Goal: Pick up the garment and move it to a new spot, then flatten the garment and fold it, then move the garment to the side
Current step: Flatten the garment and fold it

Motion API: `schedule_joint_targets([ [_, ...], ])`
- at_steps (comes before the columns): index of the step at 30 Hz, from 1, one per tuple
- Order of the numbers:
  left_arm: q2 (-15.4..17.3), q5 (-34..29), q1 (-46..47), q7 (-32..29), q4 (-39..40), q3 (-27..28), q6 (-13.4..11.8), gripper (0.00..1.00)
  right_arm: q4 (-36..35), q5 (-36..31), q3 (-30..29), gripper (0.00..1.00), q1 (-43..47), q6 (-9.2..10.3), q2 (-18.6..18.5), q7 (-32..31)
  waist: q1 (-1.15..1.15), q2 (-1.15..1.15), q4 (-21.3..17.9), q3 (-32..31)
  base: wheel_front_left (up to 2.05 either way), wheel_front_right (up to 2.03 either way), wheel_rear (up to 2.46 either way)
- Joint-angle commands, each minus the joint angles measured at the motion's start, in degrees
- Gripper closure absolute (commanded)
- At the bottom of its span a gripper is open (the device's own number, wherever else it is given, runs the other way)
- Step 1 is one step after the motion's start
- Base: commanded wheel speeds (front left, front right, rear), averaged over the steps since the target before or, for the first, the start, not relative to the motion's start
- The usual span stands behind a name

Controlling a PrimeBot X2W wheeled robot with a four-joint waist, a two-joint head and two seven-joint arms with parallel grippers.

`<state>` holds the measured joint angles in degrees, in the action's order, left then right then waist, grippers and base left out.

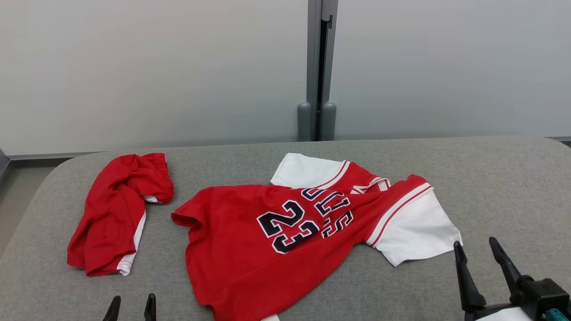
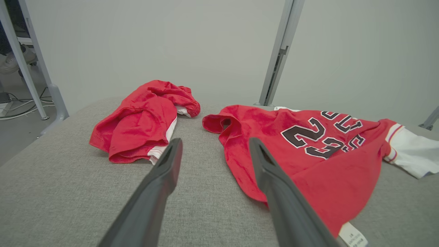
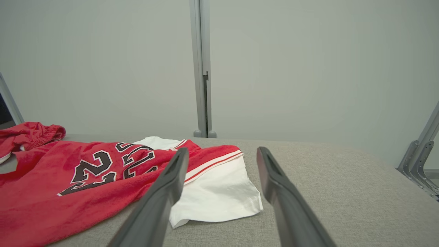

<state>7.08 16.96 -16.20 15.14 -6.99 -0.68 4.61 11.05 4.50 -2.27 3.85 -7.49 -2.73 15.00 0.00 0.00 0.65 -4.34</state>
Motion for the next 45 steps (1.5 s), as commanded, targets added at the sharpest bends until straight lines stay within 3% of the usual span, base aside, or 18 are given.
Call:
schedule_joint_targets([
  [1,-0.08,-0.6,0.38,-0.02,-0.15,0.72,0.5,0.0,0.03,0.08,-0.04,0.0,0.26,-0.01,-0.34,0.27,0.0,0.0,-0.02,0.04,0.0,0.0,0.0],
  [7,-1.93,-2.03,1.17,-0.02,-1.74,1.99,2.33,0.0,0.06,-0.39,1.33,0.0,-0.74,-0.01,-0.3,0.28,0.0,0.0,-0.63,0.59,0.0,0.0,0.0],
  [11,-2.27,0.19,2.87,-0.89,-4.54,-1.73,2.81,0.0,1.42,-1.6,2.39,0.0,-4.49,-0.01,-1.77,0.28,0.0,0.0,-0.87,2.03,0.0,0.0,0.0],
  [20,-0.93,7.59,5.52,-19.97,0.98,-9.51,2.99,0.0,19.06,-3.11,7.47,0.0,-17.23,0.0,-8.36,-0.5,0.0,0.0,0.64,7.55,0.0,0.0,0.0],
  [30,2.34,12.45,5.31,-29.29,8.73,-14.03,2.9,0.0,32.37,-3.87,6.78,0.0,-26.25,0.0,-10.54,-2.49,0.0,0.0,2.99,13.72,0.0,0.0,0.0],
  [45,6.3,21.4,8.41,-29.73,6.31,-19.76,2.91,0.0,42.48,0.47,12.93,0.0,-31.44,0.0,-10.34,-1.51,0.0,0.0,3.69,16.06,0.0,0.0,0.0],
])
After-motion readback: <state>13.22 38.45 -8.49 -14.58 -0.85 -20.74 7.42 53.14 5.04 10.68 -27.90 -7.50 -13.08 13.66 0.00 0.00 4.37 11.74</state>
